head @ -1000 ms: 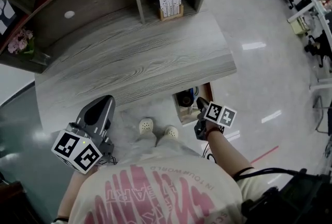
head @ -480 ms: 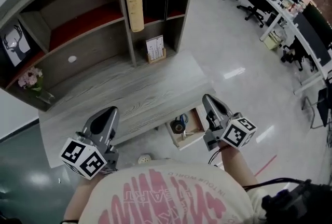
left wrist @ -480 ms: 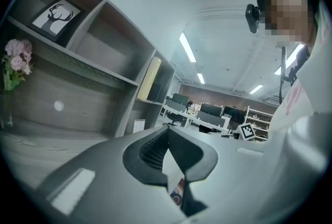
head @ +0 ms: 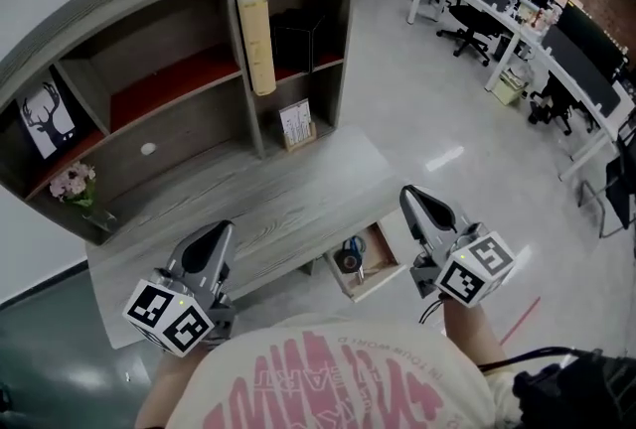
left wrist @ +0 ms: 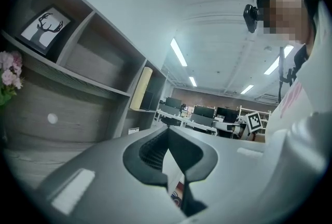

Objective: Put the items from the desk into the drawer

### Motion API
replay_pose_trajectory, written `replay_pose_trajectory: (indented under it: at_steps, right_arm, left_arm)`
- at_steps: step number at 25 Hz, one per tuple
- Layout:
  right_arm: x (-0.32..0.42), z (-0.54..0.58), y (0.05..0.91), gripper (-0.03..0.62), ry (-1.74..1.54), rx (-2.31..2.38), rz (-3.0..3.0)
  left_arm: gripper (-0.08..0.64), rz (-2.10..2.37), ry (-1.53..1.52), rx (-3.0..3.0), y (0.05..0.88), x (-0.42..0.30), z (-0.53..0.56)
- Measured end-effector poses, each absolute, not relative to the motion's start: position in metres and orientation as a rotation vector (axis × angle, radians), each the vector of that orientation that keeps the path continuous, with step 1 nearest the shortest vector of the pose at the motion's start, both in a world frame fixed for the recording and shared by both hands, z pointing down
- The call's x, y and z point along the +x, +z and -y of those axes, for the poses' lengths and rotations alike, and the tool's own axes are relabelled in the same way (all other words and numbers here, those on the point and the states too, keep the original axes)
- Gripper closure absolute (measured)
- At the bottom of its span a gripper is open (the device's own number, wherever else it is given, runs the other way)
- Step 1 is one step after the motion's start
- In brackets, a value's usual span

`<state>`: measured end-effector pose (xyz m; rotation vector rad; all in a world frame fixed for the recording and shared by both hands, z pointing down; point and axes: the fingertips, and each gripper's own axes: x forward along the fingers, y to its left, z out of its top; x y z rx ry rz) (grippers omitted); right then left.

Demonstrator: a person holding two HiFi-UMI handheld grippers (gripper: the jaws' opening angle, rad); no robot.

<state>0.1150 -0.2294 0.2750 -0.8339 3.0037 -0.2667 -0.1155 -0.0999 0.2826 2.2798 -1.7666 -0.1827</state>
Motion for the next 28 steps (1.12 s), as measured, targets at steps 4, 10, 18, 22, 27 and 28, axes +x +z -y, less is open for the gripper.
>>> replay_pose_trajectory:
  at_steps: [4,10,18,22,27,28]
  right_arm:
    - [0.119,0.224,0.285,0.588,-0.316,-0.862,-3.000]
    - [0.116,0.225,0.282,0.587,-0.310,-0.892,-2.976]
    - [0.101,0.231,0.255,0.534,-0.459,-0.762,-2.800]
    - [0.078,0.236,0.247,0.509,-0.433,-0.735,-2.820]
    - [0.045,0.257,0.240,0.485,-0.337,-0.767,-2.869]
    - [0.037,0.263,0.239,0.482,-0.326,-0.763,-2.879]
  left_arm:
    - [0.541,1.772,-0.149,2.261,0.291,-0.117,0.097]
    - [0.540,1.727,-0.251,2.277,0.285,-0.124,0.088]
    - [0.540,1.752,-0.297,2.288,0.279,-0.156,0.068]
    - [0.540,1.784,-0.301,2.265,0.281,-0.181,0.057]
    - [0.540,1.830,-0.295,2.205,0.293,-0.206,0.046]
    - [0.540,1.840,-0.296,2.183,0.296,-0.211,0.043]
